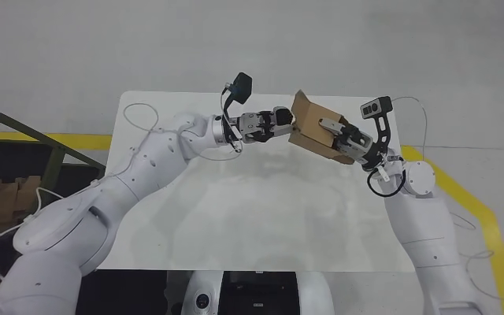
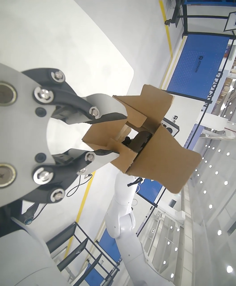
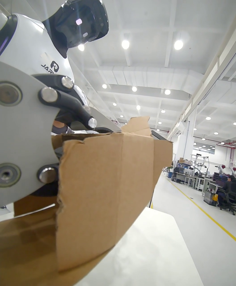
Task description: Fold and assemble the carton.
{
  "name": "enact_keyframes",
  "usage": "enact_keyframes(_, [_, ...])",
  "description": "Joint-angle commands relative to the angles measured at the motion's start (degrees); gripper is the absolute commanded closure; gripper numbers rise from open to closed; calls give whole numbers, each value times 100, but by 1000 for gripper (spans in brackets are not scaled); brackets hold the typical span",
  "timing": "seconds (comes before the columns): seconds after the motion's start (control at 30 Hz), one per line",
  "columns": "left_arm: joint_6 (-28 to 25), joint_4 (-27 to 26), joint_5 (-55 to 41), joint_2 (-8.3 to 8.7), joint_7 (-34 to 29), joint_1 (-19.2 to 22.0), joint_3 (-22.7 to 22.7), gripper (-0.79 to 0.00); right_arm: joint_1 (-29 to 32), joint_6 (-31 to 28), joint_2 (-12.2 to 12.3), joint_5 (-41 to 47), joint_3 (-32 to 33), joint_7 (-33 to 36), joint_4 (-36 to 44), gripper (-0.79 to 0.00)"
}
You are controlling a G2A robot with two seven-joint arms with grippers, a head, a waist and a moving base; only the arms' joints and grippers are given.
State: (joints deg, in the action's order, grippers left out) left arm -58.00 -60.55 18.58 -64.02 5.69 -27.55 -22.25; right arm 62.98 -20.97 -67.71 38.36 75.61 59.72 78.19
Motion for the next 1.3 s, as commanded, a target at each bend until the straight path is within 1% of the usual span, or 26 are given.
enact_keyframes(0.0, [0, 15, -123, -29, -155, 33, 19, -265, 8, 5, 1, -4, 0, -12, 15, 0])
enact_keyframes(0.2, [0, 119, -365, -123, -533, 106, 27, -262, 16, 6, 4, -25, 2, -22, 35, 0])
enact_keyframes(0.37, [0, 198, -412, -190, -712, 125, -30, -271, 23, -1, 4, -41, -1, -67, 31, 0])
enact_keyframes(0.8, [0, 247, -111, -279, -813, 21, -322, -271, 44, -20, 3, -130, -27, -185, 65, 0])
enact_keyframes(1.07, [0, 274, -76, -292, -679, -125, -619, -326, 74, -33, 13, -78, 28, -178, 49, 0])
enact_keyframes(1.13, [0, 279, -83, -270, -627, -168, -730, -391, 80, -31, 17, -59, 49, -158, 39, 0])
enact_keyframes(1.17, [0, 276, -94, -257, -604, -195, -785, -520, 82, -33, 19, -53, 55, -150, 34, 0])
enact_keyframes(1.2, [0, 274, -89, -241, -592, -218, -841, -677, 84, -32, 20, -47, 59, -141, 27, 0])
enact_keyframes(1.23, [0, 271, -92, -226, -582, -245, -896, -785, 83, -29, 21, -37, 61, -132, 22, 0])
enact_keyframes(1.27, [0, 266, -99, -210, -575, -271, -950, -785, 83, -27, 22, -36, 63, -127, 14, 0])
